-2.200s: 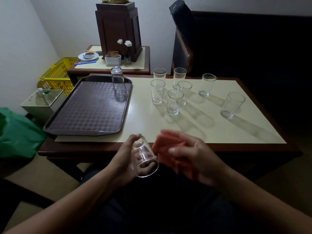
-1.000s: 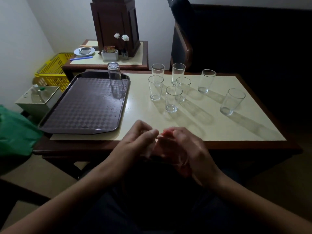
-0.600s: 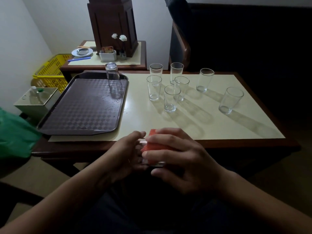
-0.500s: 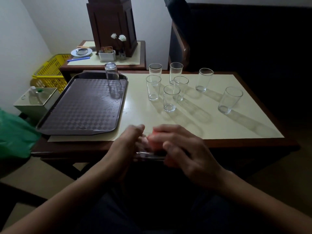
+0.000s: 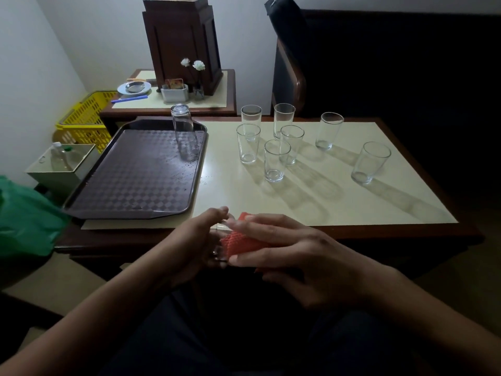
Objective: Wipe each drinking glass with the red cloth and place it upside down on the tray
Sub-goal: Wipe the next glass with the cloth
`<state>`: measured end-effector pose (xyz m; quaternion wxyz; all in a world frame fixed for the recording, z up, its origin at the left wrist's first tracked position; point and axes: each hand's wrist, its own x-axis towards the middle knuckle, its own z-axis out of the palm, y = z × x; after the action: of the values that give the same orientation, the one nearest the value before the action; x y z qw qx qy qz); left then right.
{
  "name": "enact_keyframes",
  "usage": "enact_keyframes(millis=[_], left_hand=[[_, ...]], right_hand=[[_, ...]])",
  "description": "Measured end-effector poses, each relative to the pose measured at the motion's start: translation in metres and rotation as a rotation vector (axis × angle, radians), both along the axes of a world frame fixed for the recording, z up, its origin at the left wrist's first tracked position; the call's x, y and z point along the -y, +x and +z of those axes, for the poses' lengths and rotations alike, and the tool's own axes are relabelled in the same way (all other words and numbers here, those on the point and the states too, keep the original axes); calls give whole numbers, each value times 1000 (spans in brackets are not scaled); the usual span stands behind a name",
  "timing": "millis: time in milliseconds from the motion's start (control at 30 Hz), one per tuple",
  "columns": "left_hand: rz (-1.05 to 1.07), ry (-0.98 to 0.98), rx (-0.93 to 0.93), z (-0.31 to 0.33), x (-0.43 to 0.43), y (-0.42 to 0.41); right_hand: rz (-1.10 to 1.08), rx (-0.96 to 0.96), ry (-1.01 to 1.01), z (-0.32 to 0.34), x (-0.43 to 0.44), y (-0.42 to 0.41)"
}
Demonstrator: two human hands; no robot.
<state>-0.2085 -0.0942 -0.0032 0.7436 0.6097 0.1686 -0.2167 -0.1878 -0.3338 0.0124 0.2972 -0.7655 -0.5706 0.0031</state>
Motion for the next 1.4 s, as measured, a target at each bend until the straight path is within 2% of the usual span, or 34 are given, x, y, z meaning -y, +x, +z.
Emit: enact_keyframes(millis=[100, 133, 200, 267, 333, 400, 467, 500, 533, 567, 600, 667, 700, 733, 767, 800, 833, 900, 933, 967, 1033, 1067, 1100, 1133, 1167, 1233, 1267, 1300, 1333, 1367, 1400], left_hand=[[47, 17, 85, 5, 6, 0], [87, 27, 140, 8, 7, 0], [146, 125, 334, 15, 6, -1], [143, 302, 629, 21, 2, -7], [55, 512, 988, 22, 1, -15], [-70, 741, 1289, 20, 0, -20], [-123, 844, 1417, 15, 1, -21], [-101, 843, 1413, 11, 2, -21], [-53, 812, 1360, 9, 4, -21], [12, 760, 1263, 7, 7, -21], [84, 694, 1128, 6, 11, -21], [163, 481, 738, 9, 20, -16], [150, 324, 493, 12, 22, -12], [102, 152, 235, 12, 22, -9], [34, 4, 19, 12, 21, -8], [-33, -87, -105, 11, 19, -8], [-90, -117, -139, 10, 17, -7], [-154, -64, -28, 10, 12, -7], [-173, 25, 133, 11, 9, -7], [-193, 151, 332, 15, 6, -8], [-243, 410, 717, 17, 1, -11], [-243, 480, 836, 15, 1, -14], [-208, 520, 895, 13, 4, -16], [-153, 541, 890, 10, 7, -17], [-93, 524, 801, 3, 9, -13], [-74, 331, 362, 2, 10, -6], [-147, 217, 117, 1, 7, -4], [-220, 118, -50, 0, 5, -3], [-254, 71, -130, 0, 3, -4], [-260, 59, -137, 0, 1, -3], [-242, 66, -104, 2, 1, -2]], right_hand=[[-161, -91, 37, -5, 6, 5], [-254, -210, 100, -6, 6, 4], [-385, -654, 255, -5, 1, 2], [-373, -1137, 406, -2, -11, -3], [-307, -1524, 463, -3, -19, -8], [-221, -1719, 461, -1, -23, -13], [-206, -1773, 494, -5, -23, -15], [-236, -1717, 529, -6, -24, -16], [-268, -1575, 555, -4, -25, -17], [-301, -1327, 546, -3, -26, -19], [-327, -997, 510, -5, -24, -18], [-304, -315, 391, -11, -18, -13], [-248, -46, 335, -16, -15, -9], [-189, 143, 288, -20, -14, -5], [-146, 254, 260, -24, -12, -3], [-124, 285, 249, -26, -11, -3], [-127, 259, 263, -28, -10, -3], [-244, 41, 350, -27, -11, -5], [-340, -180, 418, -23, -12, -6], [-413, -481, 495, -16, -11, -3], [-378, -1215, 602, -9, -9, 4], [-327, -1456, 618, -10, -10, 6], [-299, -1517, 588, -8, -12, 4], [-287, -1421, 543, -6, -13, 0], [-284, -1115, 467, -9, -13, -7], [-290, -216, 277, -18, -17, -12], [-227, 97, 247, -23, -16, -10], [-170, 269, 224, -26, -14, -7], [-150, 297, 225, -29, -11, -5], [-182, 254, 254, -31, -10, -3], [-249, 118, 314, -29, -10, -4]])
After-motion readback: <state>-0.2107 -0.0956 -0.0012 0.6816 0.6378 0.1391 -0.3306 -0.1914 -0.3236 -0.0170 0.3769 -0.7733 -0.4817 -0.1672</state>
